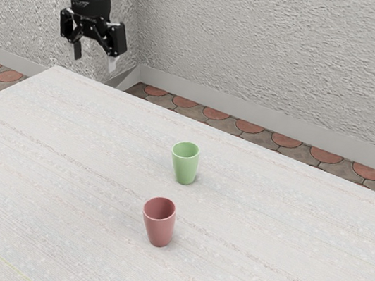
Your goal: Place the right cup onto the left cup
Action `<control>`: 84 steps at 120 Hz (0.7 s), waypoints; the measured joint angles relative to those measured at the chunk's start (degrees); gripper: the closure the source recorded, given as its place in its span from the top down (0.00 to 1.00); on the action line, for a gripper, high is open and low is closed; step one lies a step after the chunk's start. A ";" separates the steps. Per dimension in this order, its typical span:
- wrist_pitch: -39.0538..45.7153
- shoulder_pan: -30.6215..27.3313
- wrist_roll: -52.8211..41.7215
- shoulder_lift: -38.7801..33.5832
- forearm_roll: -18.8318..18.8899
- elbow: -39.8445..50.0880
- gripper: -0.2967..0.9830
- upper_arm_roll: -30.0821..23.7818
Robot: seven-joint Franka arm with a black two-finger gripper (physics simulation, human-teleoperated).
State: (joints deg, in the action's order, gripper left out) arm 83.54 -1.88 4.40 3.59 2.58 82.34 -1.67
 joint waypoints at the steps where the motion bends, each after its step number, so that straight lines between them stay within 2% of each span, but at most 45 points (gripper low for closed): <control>1: 0.08 -0.01 0.00 0.00 0.00 0.06 0.77 0.00; 43: 1.79 -0.04 -0.38 2.27 -1.11 0.56 0.77 0.00; 84: 10.22 0.30 -2.20 5.02 -2.09 9.50 0.77 -0.12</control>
State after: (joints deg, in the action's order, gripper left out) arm 93.76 -1.58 2.20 8.61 0.50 91.84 -1.79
